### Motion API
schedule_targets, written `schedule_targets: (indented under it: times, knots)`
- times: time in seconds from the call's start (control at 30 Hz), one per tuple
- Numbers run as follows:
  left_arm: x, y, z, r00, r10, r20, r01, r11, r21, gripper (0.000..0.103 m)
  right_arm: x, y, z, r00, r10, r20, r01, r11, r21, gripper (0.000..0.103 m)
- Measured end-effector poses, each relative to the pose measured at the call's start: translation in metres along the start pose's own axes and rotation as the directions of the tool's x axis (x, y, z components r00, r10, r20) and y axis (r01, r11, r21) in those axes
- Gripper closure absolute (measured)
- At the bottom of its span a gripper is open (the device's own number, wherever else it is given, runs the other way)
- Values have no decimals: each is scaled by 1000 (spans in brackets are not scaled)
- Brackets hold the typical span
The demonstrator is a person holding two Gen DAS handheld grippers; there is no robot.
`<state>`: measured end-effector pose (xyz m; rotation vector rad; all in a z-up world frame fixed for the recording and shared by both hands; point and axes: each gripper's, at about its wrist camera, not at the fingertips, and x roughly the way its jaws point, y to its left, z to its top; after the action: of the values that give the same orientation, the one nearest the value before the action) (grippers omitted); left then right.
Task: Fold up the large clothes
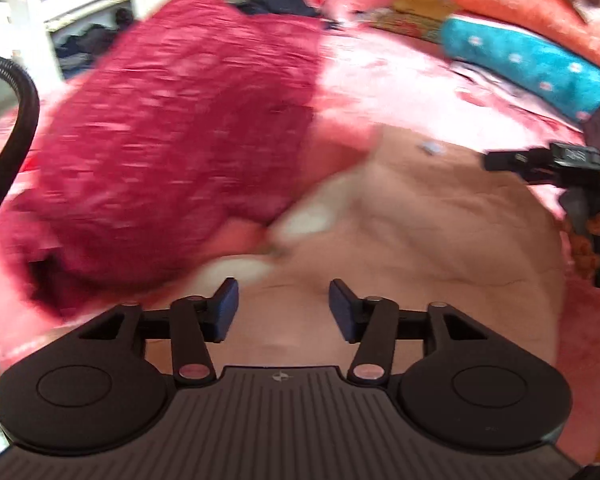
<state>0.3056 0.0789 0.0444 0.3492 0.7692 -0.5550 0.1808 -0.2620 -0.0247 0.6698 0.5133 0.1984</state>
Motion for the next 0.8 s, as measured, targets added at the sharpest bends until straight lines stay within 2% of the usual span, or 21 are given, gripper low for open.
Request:
schedule_targets:
  times: [0.07,0.1,0.13,0.17,0.27,0.47,0.57,0.63,0.67,0.73,0.8]
  knots:
    - [-12,13,-2,997,78,6,-77,997,-12,27,1,0,0,1000,-4,-4,4,1000,-2,7]
    - [-17,17,-3,992,128,1,-128,992,-6,18,2,-1,-1,1000,-4,-7,4,1000,4,7]
    - [-20,20,-4,982,188,-6,-188,982,-3,8,2,-2,-1,1000,-5,-8,5,1000,12,7]
    - [-24,22,-5,972,235,-10,-236,972,-10,4,3,-3,-2,1000,-4,-9,5,1000,18,7]
    - [-28,28,-12,958,286,-31,-287,957,-40,1,4,-3,-2,1000,-6,-12,7,1000,25,6]
    - [-12,22,-28,934,341,-109,-345,938,-19,1,8,-2,-5,1000,-15,-19,16,1000,27,5]
    - [-1,19,-33,923,352,-154,-357,934,-4,19,8,-2,-5,1000,-19,-21,20,999,29,4]
    - [2,18,-35,919,360,-162,-368,930,-17,54,8,-3,-6,1000,-20,-22,21,999,33,4]
    - [1,18,-34,913,376,-158,-385,923,-27,63,8,-3,-6,1000,-21,-23,22,999,35,4]
    - [-8,23,-38,906,400,-139,-410,910,-54,78,9,-4,-6,999,-24,-24,25,999,37,4]
    - [-16,24,-41,893,437,-109,-446,891,-81,81,10,-4,-7,999,-28,-25,29,999,39,4]
